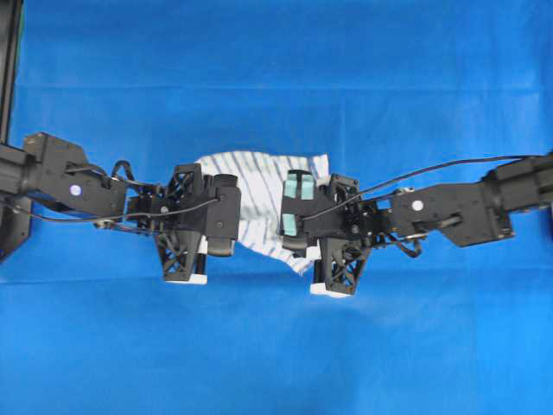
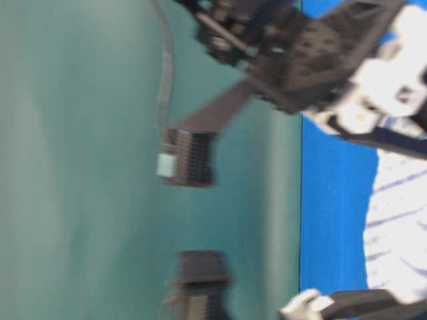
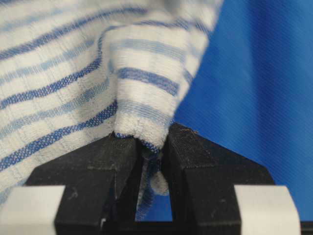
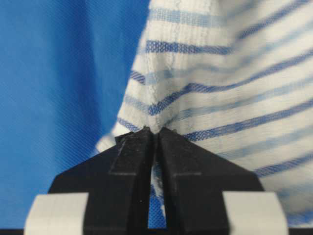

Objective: Lift the towel with both arms.
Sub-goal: 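Lower both grippers and pinch opposite edges of the towel, then raise both grippers, lifting the towel off the table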

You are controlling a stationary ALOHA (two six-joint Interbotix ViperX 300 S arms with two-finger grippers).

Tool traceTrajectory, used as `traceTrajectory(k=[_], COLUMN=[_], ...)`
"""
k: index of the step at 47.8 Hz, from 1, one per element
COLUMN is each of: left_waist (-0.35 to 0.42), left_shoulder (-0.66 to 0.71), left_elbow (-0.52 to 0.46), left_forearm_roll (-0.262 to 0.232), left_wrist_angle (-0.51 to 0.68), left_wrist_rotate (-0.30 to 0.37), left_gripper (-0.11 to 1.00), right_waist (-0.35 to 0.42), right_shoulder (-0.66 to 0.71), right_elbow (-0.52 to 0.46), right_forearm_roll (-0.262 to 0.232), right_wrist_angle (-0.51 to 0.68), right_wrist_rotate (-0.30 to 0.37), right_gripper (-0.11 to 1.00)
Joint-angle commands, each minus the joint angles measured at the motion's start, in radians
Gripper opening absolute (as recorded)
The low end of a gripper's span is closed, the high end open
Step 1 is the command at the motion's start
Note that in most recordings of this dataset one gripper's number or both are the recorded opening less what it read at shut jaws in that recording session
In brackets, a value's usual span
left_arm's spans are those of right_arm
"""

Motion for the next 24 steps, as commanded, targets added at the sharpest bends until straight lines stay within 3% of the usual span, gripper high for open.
traceTrajectory(k=[1, 15, 24], left_waist=[-0.003, 0.012, 0.057], left_shoulder=[-0.098, -0.353, -0.448], left_elbow=[-0.021, -0.1, -0.19], left_forearm_roll=[0.0, 0.0, 0.003], left_wrist_angle=[0.034, 0.183, 0.256], left_wrist_rotate=[0.0, 0.002, 0.012], left_gripper=[0.1, 0.1, 0.1], right_waist=[-0.002, -0.041, -0.078], right_shoulder=[-0.091, -0.342, -0.492], right_elbow=[0.0, -0.006, -0.041], right_forearm_roll=[-0.002, -0.026, -0.084], right_wrist_angle=[0.008, 0.164, 0.281], right_wrist_rotate=[-0.002, -0.009, -0.008], right_gripper=[0.06, 0.06, 0.06])
